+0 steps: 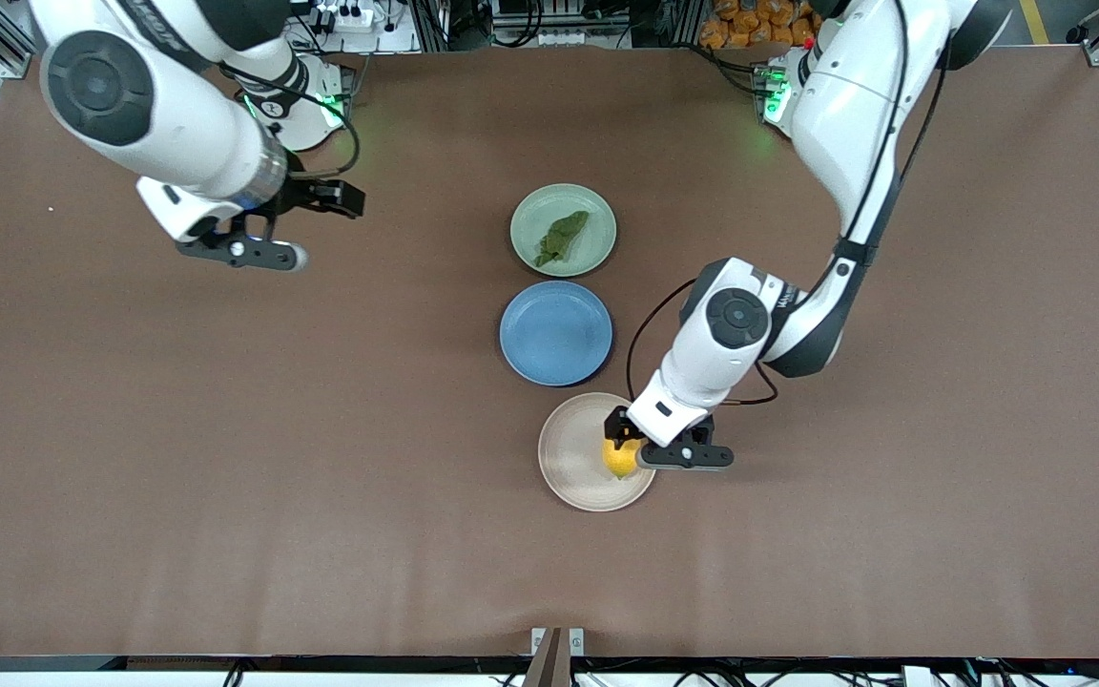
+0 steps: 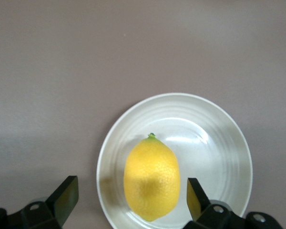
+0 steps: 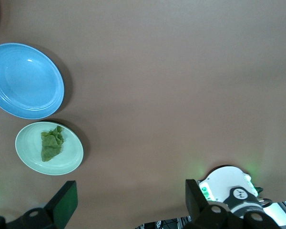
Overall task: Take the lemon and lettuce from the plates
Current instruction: 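Move the left gripper over the lemon while the right gripper approaches the lettuce, then grasp the lemon with the left gripper while the right gripper grasps the lettuce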
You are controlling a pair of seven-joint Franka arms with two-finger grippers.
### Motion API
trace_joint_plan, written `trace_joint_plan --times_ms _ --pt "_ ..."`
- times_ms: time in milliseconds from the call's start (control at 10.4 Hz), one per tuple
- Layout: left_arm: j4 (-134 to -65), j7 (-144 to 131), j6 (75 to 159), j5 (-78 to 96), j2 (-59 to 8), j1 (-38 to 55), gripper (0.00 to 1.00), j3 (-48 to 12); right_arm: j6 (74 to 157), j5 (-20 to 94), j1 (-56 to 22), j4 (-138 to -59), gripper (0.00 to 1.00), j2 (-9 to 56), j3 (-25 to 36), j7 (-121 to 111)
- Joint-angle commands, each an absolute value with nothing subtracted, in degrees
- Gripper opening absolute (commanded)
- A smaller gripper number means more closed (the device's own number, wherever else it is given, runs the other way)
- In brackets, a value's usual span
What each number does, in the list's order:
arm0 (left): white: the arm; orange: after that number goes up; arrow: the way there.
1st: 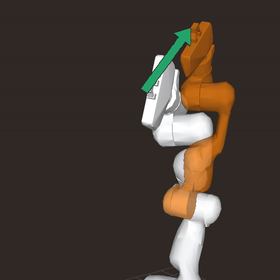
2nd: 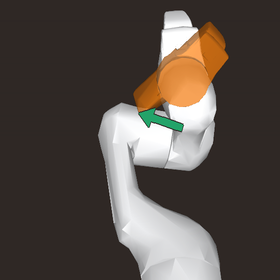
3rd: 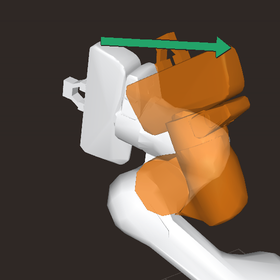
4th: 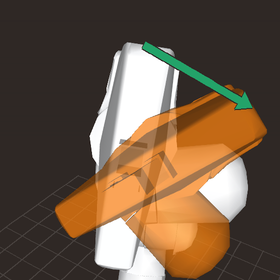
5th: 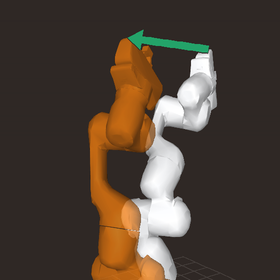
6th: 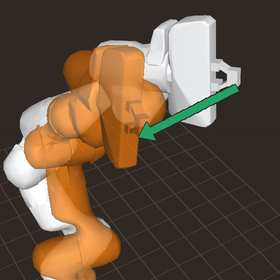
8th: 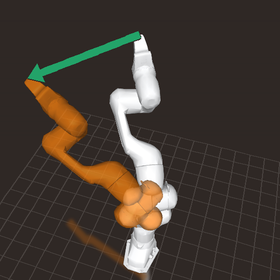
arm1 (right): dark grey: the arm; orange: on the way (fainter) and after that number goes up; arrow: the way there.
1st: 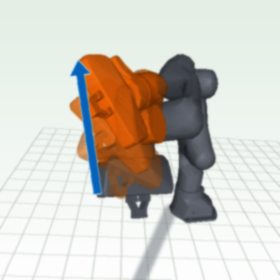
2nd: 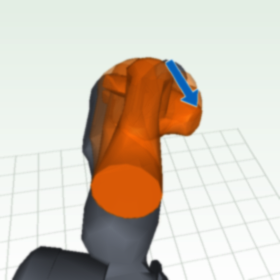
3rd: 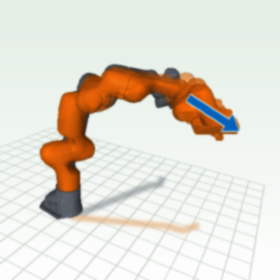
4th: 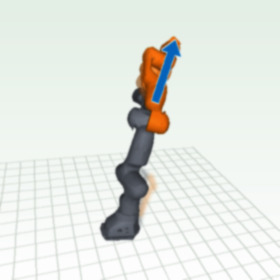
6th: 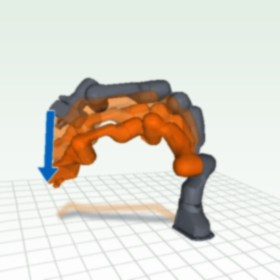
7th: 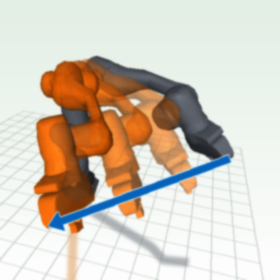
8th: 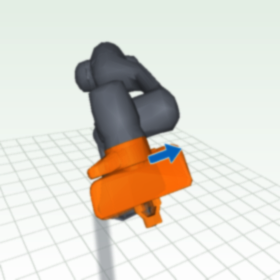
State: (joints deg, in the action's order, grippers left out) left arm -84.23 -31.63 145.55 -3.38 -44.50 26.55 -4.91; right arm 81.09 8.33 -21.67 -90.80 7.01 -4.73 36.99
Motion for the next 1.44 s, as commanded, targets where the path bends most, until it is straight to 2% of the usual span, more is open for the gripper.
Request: trace_joint_plan --times_ms 0,481,865,1250,1346 --pt "-82.6 -34.9 146.9 -4.8 -46.5 28.7 1.00 -2.5 86.5 10.3 -26.1 -93.9 1.00 7.2 -4.4 45.3" --pt "-82.6 -35.0 150.5 -4.9 -48.2 30.1 1.00 -1.8 94.5 10.7 -32.8 -97.3 1.00 9.8 -4.4 55.7" --pt "-82.6 -35.4 152.1 -4.9 -49.7 33.1 1.00 0.5 109.5 10.6 -39.8 -106.6 1.00 10.2 -4.4 65.0" --pt "-82.5 -35.4 154.2 -4.8 -51.0 33.1 1.00 0.9 118.2 10.5 -45.2 -107.7 1.00 15.9 -4.3 73.0" --pt "-82.5 -35.4 155.1 -4.8 -51.2 33.1 0.96 0.8 119.6 10.4 -46.1 -107.7 1.00 17.3 -4.3 74.1"
